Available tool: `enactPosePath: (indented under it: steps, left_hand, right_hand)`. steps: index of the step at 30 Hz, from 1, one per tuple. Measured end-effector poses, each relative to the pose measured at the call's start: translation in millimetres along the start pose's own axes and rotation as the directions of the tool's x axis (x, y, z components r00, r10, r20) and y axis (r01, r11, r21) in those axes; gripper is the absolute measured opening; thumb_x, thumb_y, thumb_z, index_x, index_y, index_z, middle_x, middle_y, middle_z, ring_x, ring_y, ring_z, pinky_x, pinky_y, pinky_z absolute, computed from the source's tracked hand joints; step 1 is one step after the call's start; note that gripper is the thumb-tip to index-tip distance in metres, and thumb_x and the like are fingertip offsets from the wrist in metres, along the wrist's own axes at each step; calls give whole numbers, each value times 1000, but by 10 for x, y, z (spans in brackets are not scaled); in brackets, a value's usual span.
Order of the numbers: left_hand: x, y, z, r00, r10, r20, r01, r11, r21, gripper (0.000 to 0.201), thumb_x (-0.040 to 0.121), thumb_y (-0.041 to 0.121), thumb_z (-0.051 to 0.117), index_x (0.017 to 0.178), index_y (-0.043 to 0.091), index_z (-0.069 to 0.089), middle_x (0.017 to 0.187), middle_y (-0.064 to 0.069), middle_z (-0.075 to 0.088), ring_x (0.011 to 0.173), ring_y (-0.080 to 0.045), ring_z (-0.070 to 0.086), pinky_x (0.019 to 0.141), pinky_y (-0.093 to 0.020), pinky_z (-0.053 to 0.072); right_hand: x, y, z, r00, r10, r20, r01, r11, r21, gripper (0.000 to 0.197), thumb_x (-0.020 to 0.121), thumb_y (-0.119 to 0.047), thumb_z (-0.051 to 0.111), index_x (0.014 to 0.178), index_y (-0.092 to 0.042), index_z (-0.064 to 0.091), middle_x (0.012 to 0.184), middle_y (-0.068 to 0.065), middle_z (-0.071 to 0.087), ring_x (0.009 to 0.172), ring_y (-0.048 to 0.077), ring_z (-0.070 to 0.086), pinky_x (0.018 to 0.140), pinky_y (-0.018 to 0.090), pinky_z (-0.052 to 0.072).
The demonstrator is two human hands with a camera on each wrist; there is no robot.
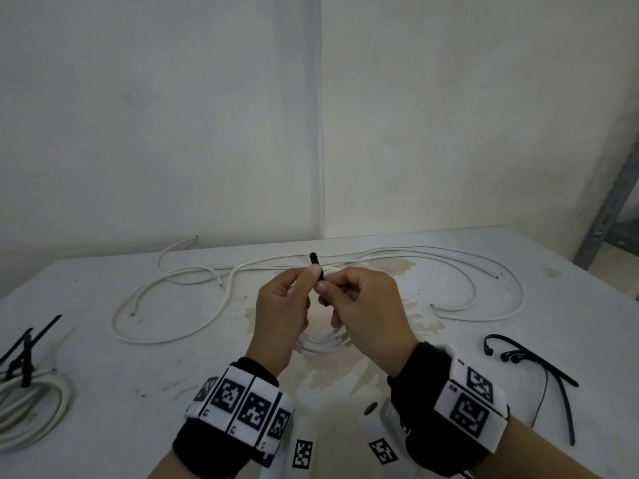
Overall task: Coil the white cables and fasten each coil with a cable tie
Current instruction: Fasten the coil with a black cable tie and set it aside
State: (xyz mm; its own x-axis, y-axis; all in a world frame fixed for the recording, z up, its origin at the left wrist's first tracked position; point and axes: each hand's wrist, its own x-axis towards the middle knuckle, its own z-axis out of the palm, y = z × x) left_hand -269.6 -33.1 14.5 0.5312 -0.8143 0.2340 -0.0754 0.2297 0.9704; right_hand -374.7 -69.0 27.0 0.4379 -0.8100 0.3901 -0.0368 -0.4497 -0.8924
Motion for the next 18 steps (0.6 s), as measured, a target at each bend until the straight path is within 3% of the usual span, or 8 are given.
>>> enactPosePath:
  steps: [4,6,8,9,12,14,16,18]
  left_hand:
    - [41,42,-83,1000,-17,-3,17,1000,-5,28,87,24,58,61,25,66,39,7,34,36,-8,28,37,-17,25]
    - [41,41,-120,999,-40,9,40,999,-20,22,86,25,60,65,24,69,39,6,32,36,-8,26,37,-17,24]
    - [21,38,-116,997,-50,57,50,999,2,21,85,25,61,66,25,70,40,6,33,36,-8,26,38,-18,23]
    - [5,47,-107,995,-53,83,52,999,14,21,84,25,61,66,26,71,40,5,32,36,-8,26,37,-19,24]
    - [-13,87,-88,991,-67,114,63,997,37,22,85,25,61,65,27,71,40,5,32,36,-8,26,37,-18,24]
    - [-16,115,-69,989,-75,127,69,996,52,21,85,24,61,66,23,70,39,7,33,35,-7,26,37,-17,24]
    - [-27,137,-37,988,-69,139,60,996,71,20,85,22,61,67,20,69,36,10,34,34,-6,26,36,-17,24]
    - [-47,153,-5,987,-49,153,34,995,97,19,85,21,61,68,18,69,34,9,38,33,-5,27,36,-18,25]
  right_hand:
    - [16,-85,-95,985,-105,-136,102,994,-32,14,78,-19,72,65,-19,66,55,-14,61,42,5,50,46,8,36]
    - [112,-126,-169,976,-153,-155,141,986,-84,7,81,-22,69,74,-20,67,59,-15,58,48,2,48,50,8,35]
    - [220,-149,-212,992,-126,-8,125,988,-94,4,86,-21,64,86,-20,68,75,-11,59,59,2,49,59,12,39]
    - [255,-145,-222,991,-103,90,112,989,-93,8,88,-19,61,83,-21,68,79,-7,61,66,4,53,65,17,42]
    - [279,-159,-236,970,-104,221,134,983,-126,21,90,-13,56,72,-20,63,72,-7,62,65,0,55,64,12,42]
    - [288,-189,-251,972,-134,194,164,975,-147,19,90,-10,55,73,-16,62,67,-10,59,60,-1,53,61,11,42]
    - [319,-231,-267,977,-169,129,186,974,-130,23,91,-7,54,71,-16,60,63,-5,58,59,4,53,61,16,45]
    - [363,-280,-285,978,-206,44,209,973,-96,27,91,-6,52,68,-18,57,59,-1,57,53,5,53,55,13,44]
